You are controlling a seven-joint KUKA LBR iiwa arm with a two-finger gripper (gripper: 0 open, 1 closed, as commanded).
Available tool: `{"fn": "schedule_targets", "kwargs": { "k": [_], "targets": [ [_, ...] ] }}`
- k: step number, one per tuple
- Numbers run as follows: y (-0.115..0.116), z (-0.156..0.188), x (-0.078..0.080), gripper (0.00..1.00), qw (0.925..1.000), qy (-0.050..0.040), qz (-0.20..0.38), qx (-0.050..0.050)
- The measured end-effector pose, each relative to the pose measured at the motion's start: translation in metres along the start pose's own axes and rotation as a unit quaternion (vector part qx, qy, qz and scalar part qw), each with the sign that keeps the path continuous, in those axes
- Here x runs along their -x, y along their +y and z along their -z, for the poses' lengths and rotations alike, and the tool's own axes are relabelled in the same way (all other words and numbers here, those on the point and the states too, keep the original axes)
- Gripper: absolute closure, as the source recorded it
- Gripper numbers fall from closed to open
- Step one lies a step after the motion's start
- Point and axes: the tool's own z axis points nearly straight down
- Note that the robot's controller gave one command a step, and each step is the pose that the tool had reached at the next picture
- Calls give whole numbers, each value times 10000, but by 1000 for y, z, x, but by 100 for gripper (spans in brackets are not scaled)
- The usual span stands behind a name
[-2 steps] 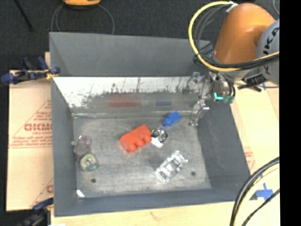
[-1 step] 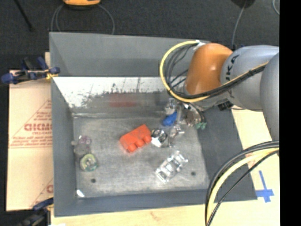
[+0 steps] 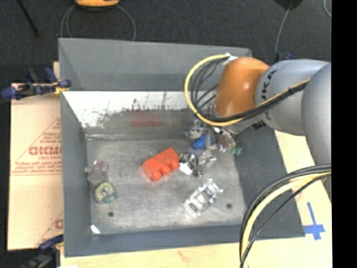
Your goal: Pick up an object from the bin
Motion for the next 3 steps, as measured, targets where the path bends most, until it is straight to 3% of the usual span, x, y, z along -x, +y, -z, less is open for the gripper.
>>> {"fn": "schedule_targets", "kwargs": {
  "k": [1,2,3],
  "targets": [
    [-1,3,2,100,10000,-29,3,-8],
    [0,0,0,0,10000,-1,9,0],
    [-46,1,12,0,9997,7,-249,31]
  ]
}}
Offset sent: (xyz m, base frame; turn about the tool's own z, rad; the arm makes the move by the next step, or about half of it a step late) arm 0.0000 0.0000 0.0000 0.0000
